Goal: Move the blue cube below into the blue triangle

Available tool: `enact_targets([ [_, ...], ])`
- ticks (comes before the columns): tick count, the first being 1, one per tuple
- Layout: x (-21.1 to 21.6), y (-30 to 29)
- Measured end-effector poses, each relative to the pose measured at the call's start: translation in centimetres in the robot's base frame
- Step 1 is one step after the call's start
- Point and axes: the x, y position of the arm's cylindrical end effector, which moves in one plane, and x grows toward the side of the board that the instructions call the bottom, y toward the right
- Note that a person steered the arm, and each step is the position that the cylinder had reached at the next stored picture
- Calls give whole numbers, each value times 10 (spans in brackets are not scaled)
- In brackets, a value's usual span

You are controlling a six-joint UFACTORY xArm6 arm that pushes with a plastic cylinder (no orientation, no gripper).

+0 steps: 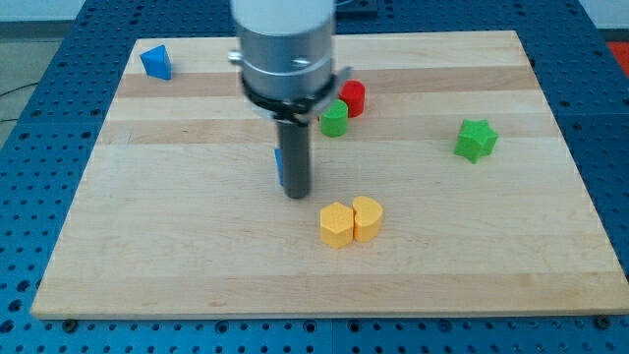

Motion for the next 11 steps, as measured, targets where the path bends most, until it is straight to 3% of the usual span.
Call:
enact_targets([
  [2,-48,-53],
  [6,-74,-102],
  [7,-59,-98],
  [8,-6,-85],
  [9,8,10],
  [10,-22,25],
  [11,-60,-25],
])
